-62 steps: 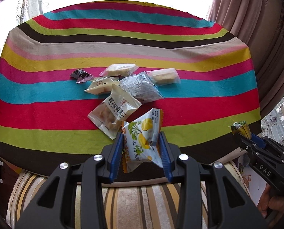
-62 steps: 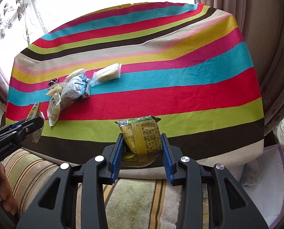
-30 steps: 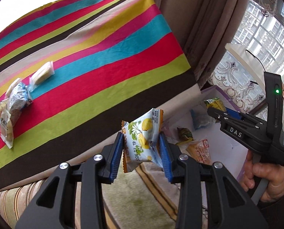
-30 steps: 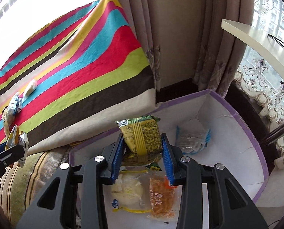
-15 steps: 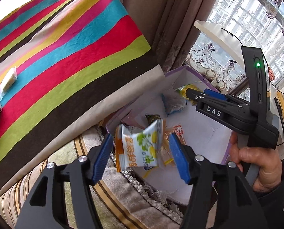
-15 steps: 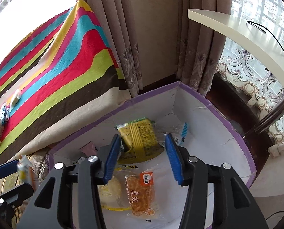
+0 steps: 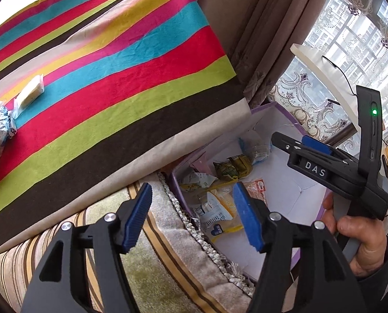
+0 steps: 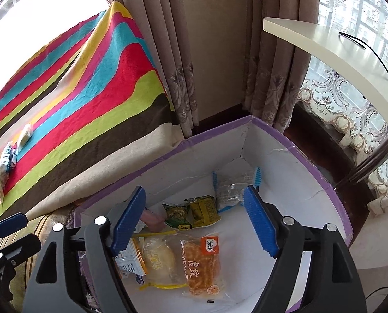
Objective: Organize snacks
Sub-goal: 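Withdraw both tools from the box back over the snack pile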
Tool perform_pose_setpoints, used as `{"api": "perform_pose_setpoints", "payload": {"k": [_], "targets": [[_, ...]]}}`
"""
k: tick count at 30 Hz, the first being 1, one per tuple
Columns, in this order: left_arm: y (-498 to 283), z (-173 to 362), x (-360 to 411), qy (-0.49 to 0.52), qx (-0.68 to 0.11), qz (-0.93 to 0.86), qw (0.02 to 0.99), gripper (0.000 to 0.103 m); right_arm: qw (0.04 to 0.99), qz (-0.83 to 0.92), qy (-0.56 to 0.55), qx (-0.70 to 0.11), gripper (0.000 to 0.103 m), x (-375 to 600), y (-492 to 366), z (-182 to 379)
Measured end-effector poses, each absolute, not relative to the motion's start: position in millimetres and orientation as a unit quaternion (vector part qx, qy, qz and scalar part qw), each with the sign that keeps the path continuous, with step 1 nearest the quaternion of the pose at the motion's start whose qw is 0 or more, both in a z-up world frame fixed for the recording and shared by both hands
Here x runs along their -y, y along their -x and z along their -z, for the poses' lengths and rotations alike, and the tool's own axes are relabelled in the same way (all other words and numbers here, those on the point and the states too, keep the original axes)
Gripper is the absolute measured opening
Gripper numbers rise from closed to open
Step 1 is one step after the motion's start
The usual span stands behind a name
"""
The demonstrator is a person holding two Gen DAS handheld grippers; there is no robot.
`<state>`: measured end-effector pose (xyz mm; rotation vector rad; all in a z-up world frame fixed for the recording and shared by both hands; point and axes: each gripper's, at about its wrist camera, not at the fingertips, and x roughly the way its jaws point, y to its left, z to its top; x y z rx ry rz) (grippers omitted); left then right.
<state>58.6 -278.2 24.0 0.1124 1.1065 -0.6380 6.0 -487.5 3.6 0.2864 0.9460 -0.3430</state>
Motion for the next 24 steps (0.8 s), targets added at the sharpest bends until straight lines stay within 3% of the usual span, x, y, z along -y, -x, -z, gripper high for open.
{"api": "perform_pose_setpoints", "payload": {"k": [24], "targets": [[-93.5, -27.0, 181.8, 0.037, -0.516, 0.205, 0.831, 0.065, 0.872, 0.107, -0.106, -0.466, 0.078, 431.3, -34.5, -13.8]]}}
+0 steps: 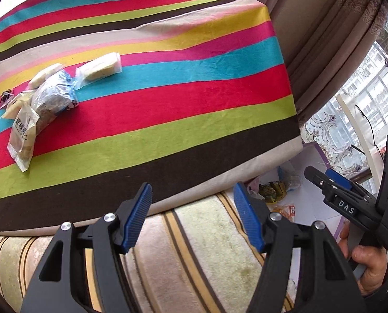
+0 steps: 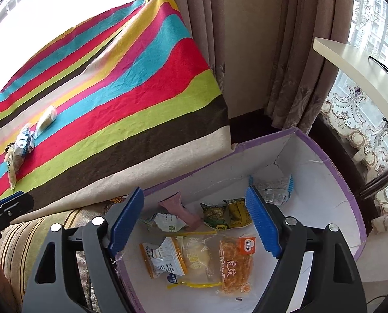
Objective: Organize snacks
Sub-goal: 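Withdraw both tools from the box back over the snack pile, then grasp the white macadamia packet with left tool while right tool grasps clear-wrapped cake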
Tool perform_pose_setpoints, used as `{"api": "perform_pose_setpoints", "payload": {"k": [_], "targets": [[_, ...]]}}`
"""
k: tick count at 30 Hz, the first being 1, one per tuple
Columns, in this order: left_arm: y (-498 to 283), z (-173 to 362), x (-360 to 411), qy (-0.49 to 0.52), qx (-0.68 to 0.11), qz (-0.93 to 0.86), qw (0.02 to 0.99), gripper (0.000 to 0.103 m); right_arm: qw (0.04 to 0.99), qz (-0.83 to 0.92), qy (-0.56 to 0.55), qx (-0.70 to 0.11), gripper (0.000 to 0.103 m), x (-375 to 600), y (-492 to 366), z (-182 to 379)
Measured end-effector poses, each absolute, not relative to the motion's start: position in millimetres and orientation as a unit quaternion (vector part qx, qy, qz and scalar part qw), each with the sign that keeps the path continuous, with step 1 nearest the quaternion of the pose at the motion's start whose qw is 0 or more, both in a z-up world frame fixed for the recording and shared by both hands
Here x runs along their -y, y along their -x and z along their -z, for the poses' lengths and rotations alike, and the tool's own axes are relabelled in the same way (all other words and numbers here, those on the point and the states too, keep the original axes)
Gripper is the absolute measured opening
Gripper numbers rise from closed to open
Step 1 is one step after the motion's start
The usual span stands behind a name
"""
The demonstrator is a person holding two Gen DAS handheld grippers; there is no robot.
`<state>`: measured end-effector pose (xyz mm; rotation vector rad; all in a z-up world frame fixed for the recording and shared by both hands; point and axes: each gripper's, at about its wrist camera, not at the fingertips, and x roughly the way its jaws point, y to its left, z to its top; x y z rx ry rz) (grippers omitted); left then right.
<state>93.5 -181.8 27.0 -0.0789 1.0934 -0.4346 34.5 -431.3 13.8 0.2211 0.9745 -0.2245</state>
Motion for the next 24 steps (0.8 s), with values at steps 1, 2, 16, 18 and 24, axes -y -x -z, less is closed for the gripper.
{"api": "perform_pose_setpoints", "payload": {"k": [1, 2, 16, 18, 24], "targets": [[-95.1, -26.7, 174.6, 0.044, -0.516, 0.199, 0.832, 0.065, 0.872, 0.104, -0.104, -0.467, 0.078, 427.9, -36.2, -14.0], [-96.2, -26.3, 167.9, 0.05, -0.517, 0.193, 0.832, 0.065, 0.872, 0.1, -0.103, -0.468, 0.078, 424.0, -37.9, -14.4], [-112.0, -26.4, 59.7, 0.123, -0.509, 0.1, 0.846, 0.065, 0.874, 0.05, -0.077, -0.477, 0.082, 370.8, -63.0, -20.4], [-114.1, -25.1, 44.9, 0.133, -0.507, 0.086, 0.847, 0.065, 0.874, 0.043, -0.072, -0.478, 0.082, 362.8, -67.8, -21.0], [-124.6, -19.3, 6.0, 0.152, -0.504, 0.053, 0.849, 0.065, 0.871, 0.02, -0.057, -0.487, 0.082, 335.2, -80.9, -23.0]]}}
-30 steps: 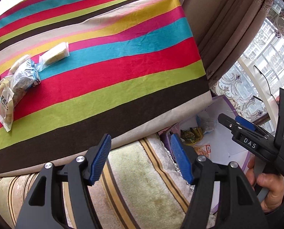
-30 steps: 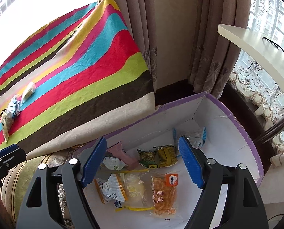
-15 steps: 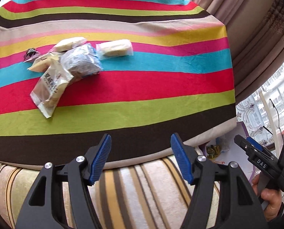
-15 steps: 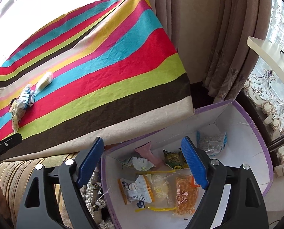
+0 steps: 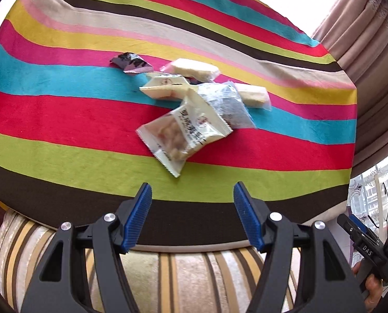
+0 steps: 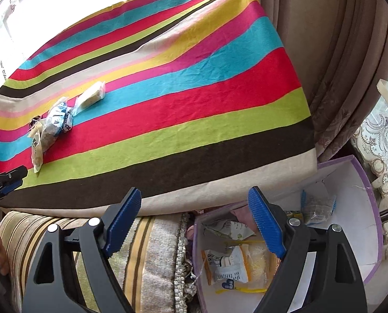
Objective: Organize snacks
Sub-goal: 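Grasp the white macadamia packet with left tool while right tool grasps clear-wrapped cake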
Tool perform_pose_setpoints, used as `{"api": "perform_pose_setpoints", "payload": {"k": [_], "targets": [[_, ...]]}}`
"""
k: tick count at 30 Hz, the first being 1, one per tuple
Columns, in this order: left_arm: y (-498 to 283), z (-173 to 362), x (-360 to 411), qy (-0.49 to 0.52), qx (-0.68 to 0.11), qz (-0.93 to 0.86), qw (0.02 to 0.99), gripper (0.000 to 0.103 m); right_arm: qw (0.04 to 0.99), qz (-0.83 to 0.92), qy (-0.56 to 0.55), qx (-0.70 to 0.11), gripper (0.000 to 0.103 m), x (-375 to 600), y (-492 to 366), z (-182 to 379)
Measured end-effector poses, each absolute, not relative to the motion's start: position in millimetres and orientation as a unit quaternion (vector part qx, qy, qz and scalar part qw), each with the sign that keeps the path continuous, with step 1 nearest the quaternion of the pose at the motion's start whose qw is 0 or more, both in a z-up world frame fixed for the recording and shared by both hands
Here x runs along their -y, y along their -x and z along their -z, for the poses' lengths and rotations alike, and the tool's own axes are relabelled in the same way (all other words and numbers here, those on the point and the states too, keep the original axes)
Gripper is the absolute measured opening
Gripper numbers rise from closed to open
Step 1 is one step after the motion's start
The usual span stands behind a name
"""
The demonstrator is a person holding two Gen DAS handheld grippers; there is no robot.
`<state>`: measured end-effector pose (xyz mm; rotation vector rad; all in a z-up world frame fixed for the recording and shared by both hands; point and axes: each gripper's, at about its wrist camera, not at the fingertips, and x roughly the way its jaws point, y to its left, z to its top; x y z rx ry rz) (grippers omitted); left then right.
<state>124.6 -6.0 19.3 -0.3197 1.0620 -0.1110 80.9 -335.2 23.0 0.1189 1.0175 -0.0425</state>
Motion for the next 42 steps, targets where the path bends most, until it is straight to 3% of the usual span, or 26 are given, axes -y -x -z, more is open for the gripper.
{"api": "perform_pose_setpoints", "payload": {"k": [6, 11, 23, 24, 29, 37, 42], "targets": [[-140.6, -13.5, -14.0, 0.131, -0.51, 0.058, 0.848, 0.066, 0.871, -0.01, -0.038, -0.489, 0.082, 303.6, -94.1, -23.6], [-155.9, -11.0, -5.1, 0.069, -0.512, 0.098, 0.85, 0.077, 0.872, -0.033, -0.023, -0.489, 0.082, 276.8, -104.4, -23.9], [-185.1, -1.0, 11.2, -0.03, -0.498, 0.143, 0.855, 0.077, 0.868, -0.056, 0.011, -0.493, 0.082, 241.9, -142.2, -19.0], [-185.5, -1.1, 11.7, -0.032, -0.495, 0.146, 0.856, 0.076, 0.868, -0.057, 0.015, -0.494, 0.082, 239.5, -146.3, -18.1], [-192.1, 6.0, 14.4, -0.031, -0.5, 0.155, 0.852, 0.05, 0.868, -0.063, 0.035, -0.491, 0.086, 225.6, -174.3, -15.3], [-190.4, 6.7, 3.0, -0.005, -0.493, 0.136, 0.859, 0.047, 0.877, -0.059, 0.039, -0.476, 0.087, 204.4, -224.3, -15.2], [-189.7, 6.7, -9.5, 0.025, -0.488, 0.122, 0.864, 0.047, 0.867, -0.07, 0.11, -0.482, 0.087, 176.2, -252.8, -5.7]]}}
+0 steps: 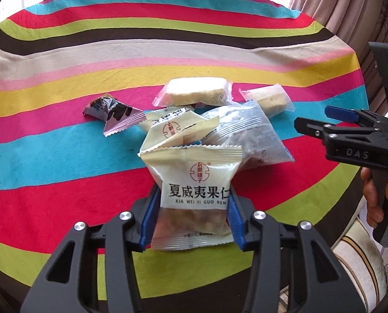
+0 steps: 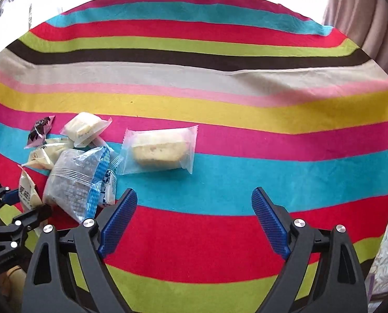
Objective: Organize snacks
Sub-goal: 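Grasp the white macadamia packet with left tool while right tool grasps clear-wrapped cake, then carry the white macadamia packet and clear-wrapped cake over the white box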
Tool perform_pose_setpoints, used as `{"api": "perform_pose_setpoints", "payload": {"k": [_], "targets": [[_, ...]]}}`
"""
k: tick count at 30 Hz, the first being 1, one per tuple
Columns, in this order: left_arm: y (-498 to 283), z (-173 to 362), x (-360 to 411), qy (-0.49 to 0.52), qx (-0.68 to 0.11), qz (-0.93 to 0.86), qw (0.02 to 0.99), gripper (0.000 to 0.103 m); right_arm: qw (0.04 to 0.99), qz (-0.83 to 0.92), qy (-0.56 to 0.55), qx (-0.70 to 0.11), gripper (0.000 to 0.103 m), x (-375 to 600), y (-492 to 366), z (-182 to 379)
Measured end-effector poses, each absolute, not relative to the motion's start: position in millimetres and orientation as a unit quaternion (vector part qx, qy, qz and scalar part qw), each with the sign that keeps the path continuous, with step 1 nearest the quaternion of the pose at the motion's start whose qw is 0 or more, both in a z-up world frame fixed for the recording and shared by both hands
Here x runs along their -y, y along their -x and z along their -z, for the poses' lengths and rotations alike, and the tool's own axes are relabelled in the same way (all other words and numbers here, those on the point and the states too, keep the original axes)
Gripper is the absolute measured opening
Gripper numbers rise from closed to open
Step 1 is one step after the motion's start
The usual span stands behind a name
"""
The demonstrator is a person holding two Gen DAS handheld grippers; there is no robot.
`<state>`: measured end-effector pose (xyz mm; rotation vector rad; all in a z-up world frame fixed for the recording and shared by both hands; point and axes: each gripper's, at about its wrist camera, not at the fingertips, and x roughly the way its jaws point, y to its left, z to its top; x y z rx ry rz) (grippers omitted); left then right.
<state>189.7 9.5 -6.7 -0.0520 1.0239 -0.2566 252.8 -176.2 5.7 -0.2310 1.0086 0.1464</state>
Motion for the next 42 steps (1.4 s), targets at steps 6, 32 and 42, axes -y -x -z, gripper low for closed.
{"api": "perform_pose_setpoints", "payload": {"k": [6, 32, 42], "targets": [[-190.0, 6.7, -15.1, 0.039, -0.486, 0.121, 0.865, 0.047, 0.856, -0.083, 0.139, -0.491, 0.087, 161.0, -282.9, 11.3], [-186.1, 1.8, -28.8, 0.062, -0.482, 0.107, 0.867, 0.045, 0.855, -0.135, 0.097, -0.492, 0.036, 159.9, -321.6, 11.4], [-172.9, -7.0, -29.9, 0.077, -0.48, 0.076, 0.87, 0.045, 0.863, -0.107, 0.08, -0.487, 0.035, 180.8, -280.1, 11.3]]}}
